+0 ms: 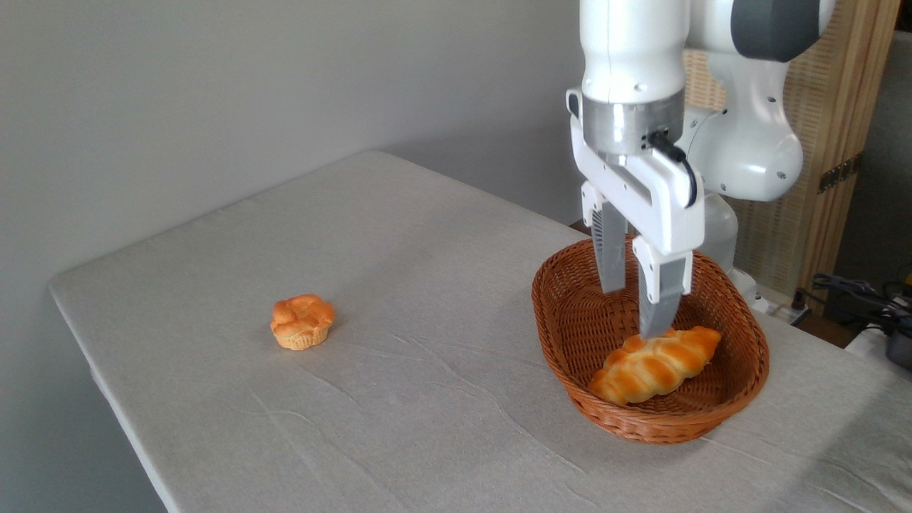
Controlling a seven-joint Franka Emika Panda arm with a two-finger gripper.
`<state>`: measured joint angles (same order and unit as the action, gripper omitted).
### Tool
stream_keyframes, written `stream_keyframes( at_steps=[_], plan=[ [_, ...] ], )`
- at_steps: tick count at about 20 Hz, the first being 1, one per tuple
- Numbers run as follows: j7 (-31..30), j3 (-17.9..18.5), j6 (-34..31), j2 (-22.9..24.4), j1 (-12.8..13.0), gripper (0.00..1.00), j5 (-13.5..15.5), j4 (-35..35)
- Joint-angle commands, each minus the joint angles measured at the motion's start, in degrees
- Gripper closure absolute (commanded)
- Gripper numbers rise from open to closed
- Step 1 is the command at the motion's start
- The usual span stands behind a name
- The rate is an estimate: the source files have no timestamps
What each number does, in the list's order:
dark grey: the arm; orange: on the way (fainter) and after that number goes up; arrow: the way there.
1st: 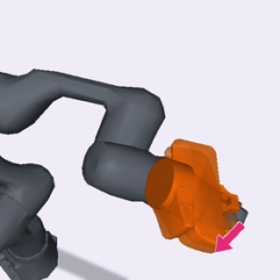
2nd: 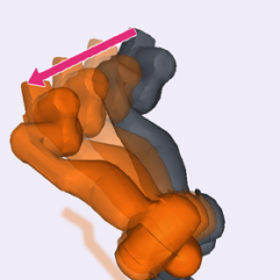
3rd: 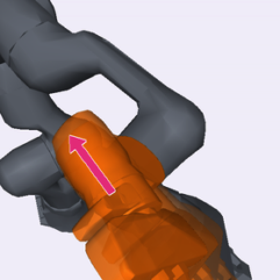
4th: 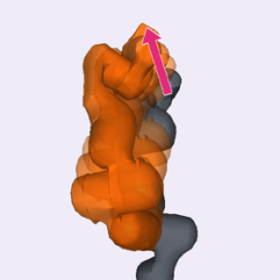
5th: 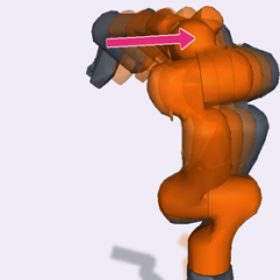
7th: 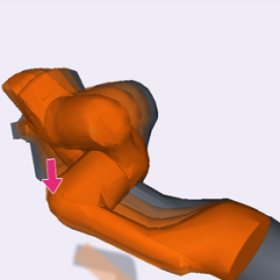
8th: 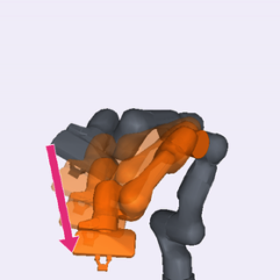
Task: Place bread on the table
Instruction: 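Lower the gripper onto the braided roll and close on it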
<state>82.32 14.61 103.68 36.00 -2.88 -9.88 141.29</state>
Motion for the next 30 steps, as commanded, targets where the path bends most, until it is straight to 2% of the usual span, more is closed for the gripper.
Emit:
stream_keyframes(
  at_steps=[1,3,6,17,21,23,24,25,27,30],
  plan=[
    [0.65,2.78,-0.23,-1.28,0.42,0.0,-4.26,1.62],
    [0.65,4.8,-0.23,-2.25,0.51,0.0,-5.41,1.71],
    [0.83,5.86,0.03,-3.82,0.68,0.0,-6.03,2.23],
    [1.79,6.04,1.78,-6.47,2.0,0.0,-5.77,4.08],
    [1.79,9.9,2.76,-6.73,4.19,0.04,-5.59,4.34],
    [1.79,9.91,2.76,-7.0,4.46,0.23,-5.5,4.34],
    [1.97,9.91,2.67,-7.0,4.64,0.42,-5.41,4.34],
    [2.41,9.91,2.67,-7.17,4.99,0.56,-5.33,4.26],
    [2.5,9.82,2.58,-7.43,5.17,0.75,-5.24,4.08],
    [2.41,9.82,2.58,-7.43,5.25,0.9,-5.15,3.99]
  ],
)
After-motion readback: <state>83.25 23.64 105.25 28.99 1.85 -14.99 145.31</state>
